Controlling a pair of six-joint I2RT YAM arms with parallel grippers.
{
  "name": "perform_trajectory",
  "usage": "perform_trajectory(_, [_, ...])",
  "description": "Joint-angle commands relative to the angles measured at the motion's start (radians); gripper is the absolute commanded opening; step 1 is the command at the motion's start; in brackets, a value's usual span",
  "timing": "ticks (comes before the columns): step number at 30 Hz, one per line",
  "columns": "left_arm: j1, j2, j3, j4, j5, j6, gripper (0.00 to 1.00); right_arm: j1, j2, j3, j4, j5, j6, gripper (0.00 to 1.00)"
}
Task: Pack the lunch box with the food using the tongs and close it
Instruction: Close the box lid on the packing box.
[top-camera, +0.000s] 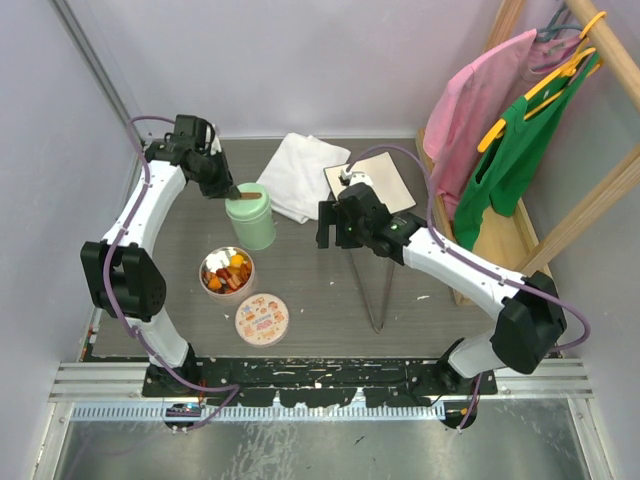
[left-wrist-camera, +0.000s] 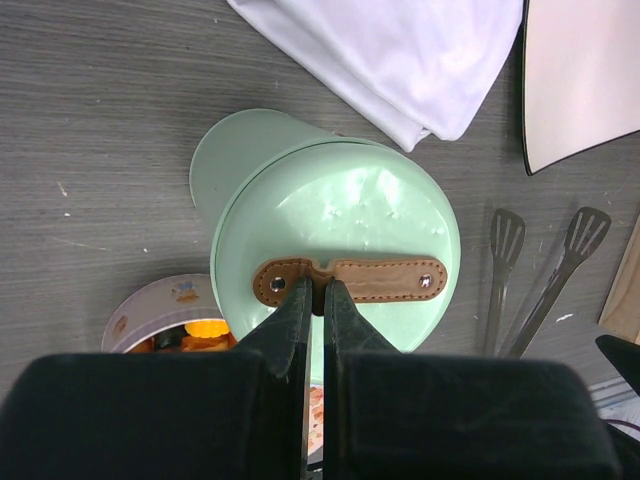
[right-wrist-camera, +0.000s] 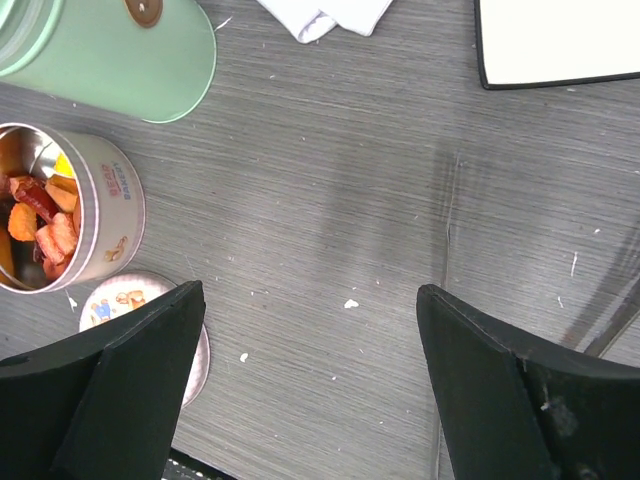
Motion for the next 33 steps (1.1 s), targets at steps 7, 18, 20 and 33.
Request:
perform_trajectory(7, [-0.035, -0.002, 0.013, 0.001, 0.013, 0.036, 0.05, -0.028, 0.069, 0.115, 0.112, -0.152, 0.035, 0.92])
perform_trajectory(18, [-0.049, -0.014, -0.012, 0.015, 0.019, 0.026, 0.17, -0.092, 0.325, 0.301, 0.336, -0.461, 0.241, 0.81])
perform_trajectory(20, [-0.048, -0.016, -0.011, 0.017, 0.018, 0.022, 0.24, -0.09, 0.407, 0.383, 0.346, -0.502, 0.26, 0.79])
perform_trajectory(33, [-0.02, -0.079, 0.013, 0.075, 0.08, -0.004, 0.63, -0.105, 0.597, 0.574, 0.291, -0.554, 0.262, 0.71])
